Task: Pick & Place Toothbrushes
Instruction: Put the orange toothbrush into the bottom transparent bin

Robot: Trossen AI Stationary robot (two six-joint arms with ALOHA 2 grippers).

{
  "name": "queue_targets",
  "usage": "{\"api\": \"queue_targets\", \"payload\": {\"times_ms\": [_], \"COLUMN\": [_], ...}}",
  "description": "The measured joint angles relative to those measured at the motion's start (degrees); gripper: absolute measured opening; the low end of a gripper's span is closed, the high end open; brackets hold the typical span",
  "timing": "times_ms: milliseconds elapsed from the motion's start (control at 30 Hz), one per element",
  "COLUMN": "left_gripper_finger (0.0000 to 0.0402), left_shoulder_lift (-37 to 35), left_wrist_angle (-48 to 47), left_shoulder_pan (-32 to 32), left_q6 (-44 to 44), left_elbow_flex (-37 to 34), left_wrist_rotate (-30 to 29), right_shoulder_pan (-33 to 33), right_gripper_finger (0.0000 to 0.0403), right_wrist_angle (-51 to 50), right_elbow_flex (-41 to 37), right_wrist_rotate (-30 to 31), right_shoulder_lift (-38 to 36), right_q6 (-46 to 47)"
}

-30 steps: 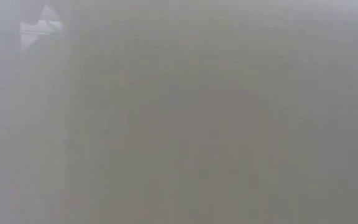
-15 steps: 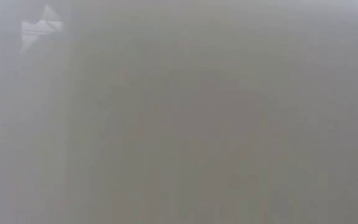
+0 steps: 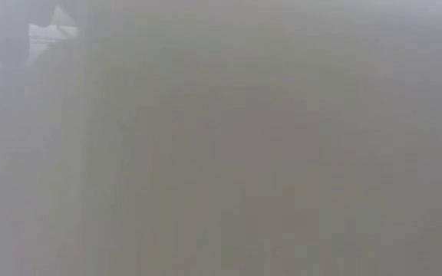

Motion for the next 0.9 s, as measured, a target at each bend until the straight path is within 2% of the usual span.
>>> {"api": "queue_targets", "payload": {"times_ms": [367,900], "left_gripper_finger": [0.0115,0.0115], "left_shoulder_lift": [0.00,0.00], "left_wrist_angle": [0.66,0.87], "left_shoulder_pan": [0.00,-0.01], "left_q6": [0.00,-0.01], "left_elbow_flex": [0.00,0.00], "left_wrist_rotate": [0.02,0.02], "right_shoulder_pan": [0.64,0.67], "right_gripper_finger": [0.0102,0.0102], "right_wrist_angle": [8.87,8.93], "right_elbow_flex": [0.00,0.00], "right_wrist_rotate": [0.19,0.13], "right_shoulder_lift": [0.00,0.00], "right_q6": [-3.41,-5.09]}}
